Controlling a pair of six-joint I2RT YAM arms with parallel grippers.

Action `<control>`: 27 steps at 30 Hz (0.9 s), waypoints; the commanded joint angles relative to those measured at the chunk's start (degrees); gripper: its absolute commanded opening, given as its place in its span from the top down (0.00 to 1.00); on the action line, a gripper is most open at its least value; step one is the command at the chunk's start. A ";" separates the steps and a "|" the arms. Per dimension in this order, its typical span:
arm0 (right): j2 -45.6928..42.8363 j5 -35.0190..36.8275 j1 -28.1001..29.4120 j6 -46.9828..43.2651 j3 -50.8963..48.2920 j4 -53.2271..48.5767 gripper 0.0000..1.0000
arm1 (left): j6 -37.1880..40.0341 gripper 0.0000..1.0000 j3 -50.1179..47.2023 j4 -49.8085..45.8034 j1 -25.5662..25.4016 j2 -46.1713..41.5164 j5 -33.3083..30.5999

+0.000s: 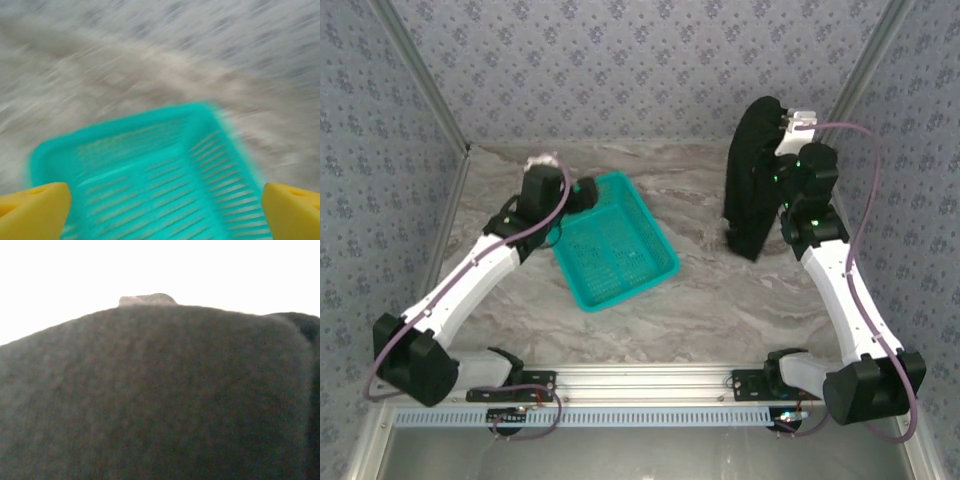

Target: Fold the inside-out t-shirt

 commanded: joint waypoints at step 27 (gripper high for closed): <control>2.65 -7.09 0.21 1.34 2.11 -4.52 1.00 | 23.90 0.89 18.48 -9.56 17.73 30.21 -7.81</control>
